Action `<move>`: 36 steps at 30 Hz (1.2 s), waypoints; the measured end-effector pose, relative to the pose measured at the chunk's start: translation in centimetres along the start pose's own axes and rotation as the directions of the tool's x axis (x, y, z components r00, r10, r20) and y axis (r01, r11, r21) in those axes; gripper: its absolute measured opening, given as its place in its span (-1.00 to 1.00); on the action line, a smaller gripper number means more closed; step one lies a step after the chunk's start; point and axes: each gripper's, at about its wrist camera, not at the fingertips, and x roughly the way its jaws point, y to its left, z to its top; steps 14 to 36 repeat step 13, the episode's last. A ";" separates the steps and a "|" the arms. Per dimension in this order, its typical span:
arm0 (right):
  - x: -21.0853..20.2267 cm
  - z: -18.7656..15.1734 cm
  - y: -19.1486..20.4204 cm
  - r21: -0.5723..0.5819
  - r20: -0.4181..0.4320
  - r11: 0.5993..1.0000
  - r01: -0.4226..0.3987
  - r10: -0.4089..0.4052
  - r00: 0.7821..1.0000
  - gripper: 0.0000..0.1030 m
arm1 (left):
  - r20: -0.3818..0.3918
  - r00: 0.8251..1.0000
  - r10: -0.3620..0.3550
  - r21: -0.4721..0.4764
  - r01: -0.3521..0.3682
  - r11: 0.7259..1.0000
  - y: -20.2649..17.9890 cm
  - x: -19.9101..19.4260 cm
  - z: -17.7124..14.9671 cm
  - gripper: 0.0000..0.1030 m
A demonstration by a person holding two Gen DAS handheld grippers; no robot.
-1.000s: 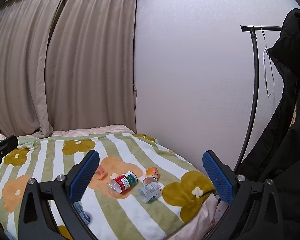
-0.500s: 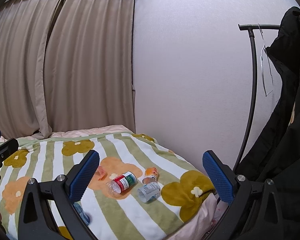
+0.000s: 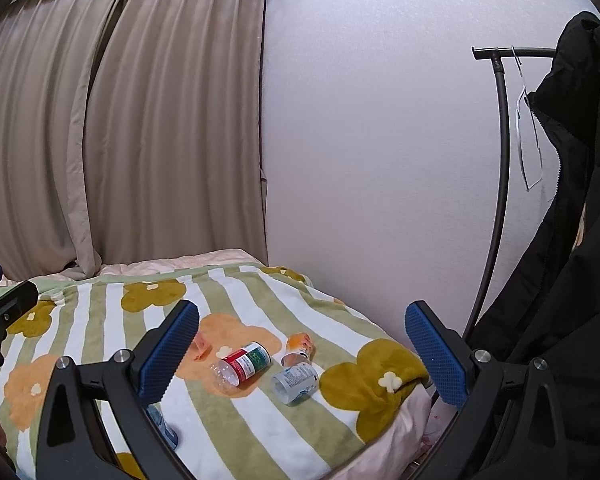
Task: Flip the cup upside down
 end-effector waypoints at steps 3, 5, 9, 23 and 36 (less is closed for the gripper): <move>-0.1 0.0 0.1 -0.003 0.000 1.000 -0.001 0.001 1.000 1.00 | -0.004 1.000 0.004 0.019 -0.004 1.000 -0.4 0.1 -0.1 0.99; -0.1 0.0 0.2 -0.006 0.000 1.000 -0.001 0.001 1.000 1.00 | 0.001 1.000 -0.005 0.016 0.005 1.000 -0.4 -0.1 -0.2 0.99; -0.1 0.0 0.2 -0.006 -0.001 1.000 0.000 0.000 1.000 1.00 | 0.011 1.000 0.002 0.005 -0.002 1.000 -0.5 -0.2 0.0 0.99; -0.2 0.0 0.1 -0.005 -0.001 1.000 0.000 0.000 1.000 1.00 | 0.031 0.999 0.011 -0.010 -0.011 1.000 -0.2 -0.5 0.0 0.99; -0.2 0.0 0.1 -0.005 -0.001 1.000 0.000 0.000 1.000 1.00 | 0.031 0.999 0.011 -0.010 -0.011 1.000 -0.2 -0.5 0.0 0.99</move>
